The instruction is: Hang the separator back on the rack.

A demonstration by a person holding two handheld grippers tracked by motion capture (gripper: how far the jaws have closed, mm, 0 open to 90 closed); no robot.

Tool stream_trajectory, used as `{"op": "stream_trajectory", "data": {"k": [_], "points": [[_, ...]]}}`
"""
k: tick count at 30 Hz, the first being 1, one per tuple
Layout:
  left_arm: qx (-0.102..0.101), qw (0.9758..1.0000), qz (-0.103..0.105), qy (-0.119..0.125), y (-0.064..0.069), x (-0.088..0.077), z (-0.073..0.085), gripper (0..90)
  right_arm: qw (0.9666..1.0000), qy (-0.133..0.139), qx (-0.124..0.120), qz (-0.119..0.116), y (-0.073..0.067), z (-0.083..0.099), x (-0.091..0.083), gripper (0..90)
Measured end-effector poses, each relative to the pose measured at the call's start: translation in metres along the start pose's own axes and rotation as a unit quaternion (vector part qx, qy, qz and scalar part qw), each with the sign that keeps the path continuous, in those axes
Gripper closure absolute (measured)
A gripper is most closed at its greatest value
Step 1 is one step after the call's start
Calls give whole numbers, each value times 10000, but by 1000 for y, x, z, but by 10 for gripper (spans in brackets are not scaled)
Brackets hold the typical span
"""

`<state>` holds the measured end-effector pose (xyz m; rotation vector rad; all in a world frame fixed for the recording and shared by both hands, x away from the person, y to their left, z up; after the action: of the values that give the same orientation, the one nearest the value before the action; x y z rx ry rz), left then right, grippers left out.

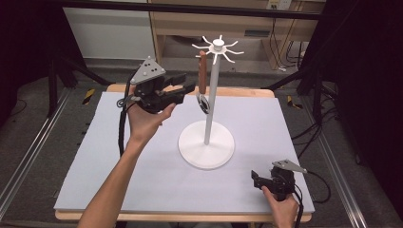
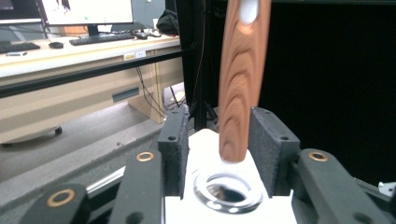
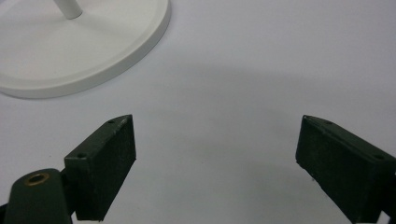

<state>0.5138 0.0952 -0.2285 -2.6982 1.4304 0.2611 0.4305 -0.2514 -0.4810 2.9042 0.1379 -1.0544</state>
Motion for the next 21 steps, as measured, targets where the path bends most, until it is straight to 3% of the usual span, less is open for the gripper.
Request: {"op": "stream_trajectory", "data": {"k": [10, 18, 21], "points": [[-80, 9997, -130, -184, -4, -21, 37, 506, 10000, 8, -36, 18, 1, 0, 1, 125], [-261, 9983, -210, -474, -9, -37, 83, 474, 10000, 16, -41, 24, 1, 0, 1, 125], [-344, 9967, -268, -680, -11, -41, 104, 470, 10000, -4, -11, 30, 1, 0, 1, 125]]}}
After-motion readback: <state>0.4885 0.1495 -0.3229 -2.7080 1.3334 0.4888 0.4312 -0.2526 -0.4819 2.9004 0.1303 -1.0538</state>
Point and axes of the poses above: each handheld gripper's, and its own axes: x roughly forward along the jaws, z roughly out of its underside, y roughly to its right, the point moved 3 cm from there along x, roughly forward along the jaws, and after that the axes turned 9 degrees about z, right-handed, at the moved point
